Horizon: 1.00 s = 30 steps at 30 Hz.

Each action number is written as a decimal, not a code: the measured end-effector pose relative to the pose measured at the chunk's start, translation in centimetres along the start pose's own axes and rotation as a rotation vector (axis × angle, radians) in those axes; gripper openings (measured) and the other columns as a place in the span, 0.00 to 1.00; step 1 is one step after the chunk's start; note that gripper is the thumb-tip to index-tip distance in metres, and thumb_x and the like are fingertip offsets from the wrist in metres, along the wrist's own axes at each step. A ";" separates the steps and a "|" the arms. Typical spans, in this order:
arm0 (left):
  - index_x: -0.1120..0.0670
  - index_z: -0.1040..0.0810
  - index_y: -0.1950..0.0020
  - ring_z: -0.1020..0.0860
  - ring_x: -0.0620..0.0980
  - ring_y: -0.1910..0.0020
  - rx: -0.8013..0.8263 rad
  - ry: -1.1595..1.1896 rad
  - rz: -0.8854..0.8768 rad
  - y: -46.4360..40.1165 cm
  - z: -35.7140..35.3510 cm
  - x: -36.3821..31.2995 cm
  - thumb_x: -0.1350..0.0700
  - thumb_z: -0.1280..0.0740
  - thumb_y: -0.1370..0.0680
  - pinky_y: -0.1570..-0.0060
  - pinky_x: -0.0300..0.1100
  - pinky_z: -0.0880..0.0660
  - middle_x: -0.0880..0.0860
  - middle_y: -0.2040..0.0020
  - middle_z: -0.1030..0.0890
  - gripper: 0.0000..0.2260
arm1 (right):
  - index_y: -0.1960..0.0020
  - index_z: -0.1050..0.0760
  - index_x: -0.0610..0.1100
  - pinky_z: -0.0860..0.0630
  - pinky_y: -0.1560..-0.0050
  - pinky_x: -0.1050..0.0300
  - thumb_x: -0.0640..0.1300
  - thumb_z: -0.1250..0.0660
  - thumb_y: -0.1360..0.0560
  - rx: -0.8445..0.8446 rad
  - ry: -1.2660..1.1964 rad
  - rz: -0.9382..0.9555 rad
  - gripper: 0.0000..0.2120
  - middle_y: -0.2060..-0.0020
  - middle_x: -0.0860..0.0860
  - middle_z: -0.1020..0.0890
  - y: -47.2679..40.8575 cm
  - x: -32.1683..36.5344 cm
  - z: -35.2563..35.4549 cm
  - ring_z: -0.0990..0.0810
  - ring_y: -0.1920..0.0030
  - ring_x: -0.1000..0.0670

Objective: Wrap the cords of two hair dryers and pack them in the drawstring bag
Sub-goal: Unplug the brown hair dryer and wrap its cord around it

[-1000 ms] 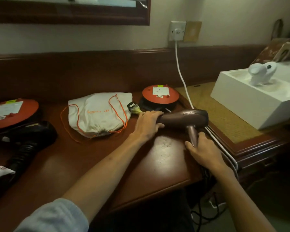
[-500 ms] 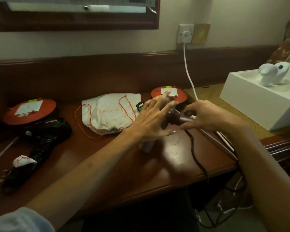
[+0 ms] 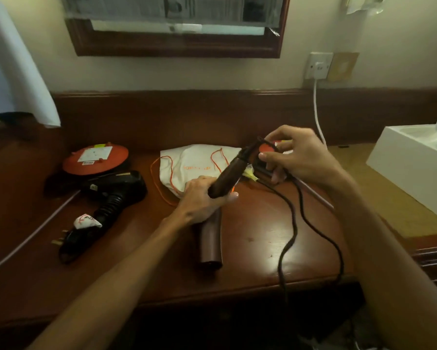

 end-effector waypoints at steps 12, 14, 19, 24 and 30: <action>0.48 0.22 0.42 0.17 0.46 0.48 -0.096 0.289 0.131 0.6 1.3 2.1 0.26 0.28 0.35 0.45 0.57 0.20 0.46 0.50 0.15 0.33 | 0.26 0.31 0.53 0.32 0.69 0.65 0.38 0.42 0.16 -0.017 -0.299 0.024 0.21 0.65 0.45 0.28 5.0 -6.5 -9.1 0.30 0.68 0.56; 0.46 0.23 0.43 0.18 0.46 0.48 -0.095 0.253 0.099 0.7 0.9 2.2 0.25 0.30 0.34 0.44 0.58 0.22 0.43 0.51 0.17 0.31 | 0.22 0.35 0.52 0.29 0.63 0.63 0.36 0.43 0.16 0.071 -0.174 0.020 0.24 0.59 0.44 0.27 4.4 -7.4 -10.4 0.29 0.64 0.54; 0.38 0.26 0.44 0.24 0.44 0.42 -0.103 0.003 0.075 1.0 0.8 1.3 0.20 0.42 0.32 0.29 0.65 0.42 0.38 0.52 0.21 0.28 | 0.52 0.18 0.40 0.28 0.68 0.60 0.38 0.37 0.18 0.051 -0.307 -0.047 0.10 0.68 0.51 0.20 3.6 -8.1 -12.5 0.24 0.70 0.55; 0.38 0.30 0.47 0.26 0.43 0.39 -0.068 -0.108 0.077 1.3 0.5 0.8 0.18 0.43 0.34 0.25 0.68 0.51 0.39 0.53 0.22 0.28 | 0.60 0.28 0.24 0.37 0.77 0.59 0.57 0.37 0.21 0.187 -0.413 -0.338 0.33 0.77 0.43 0.26 3.6 -9.5 -14.0 0.34 0.81 0.49; 0.39 0.27 0.46 0.26 0.44 0.43 -0.087 -0.080 0.098 1.1 0.7 0.6 0.25 0.35 0.31 0.30 0.65 0.39 0.39 0.53 0.22 0.23 | 0.50 0.21 0.33 0.36 0.69 0.59 0.44 0.37 0.17 0.340 -0.524 -0.270 0.14 0.70 0.50 0.29 3.6 -10.2 -14.1 0.34 0.70 0.53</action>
Point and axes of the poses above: each hand's wrist, its own y-axis away from the middle knuckle, its own z-axis out of the back of the hand, x = y × z, the point moved 3 cm from there along -y, towards the middle knuckle
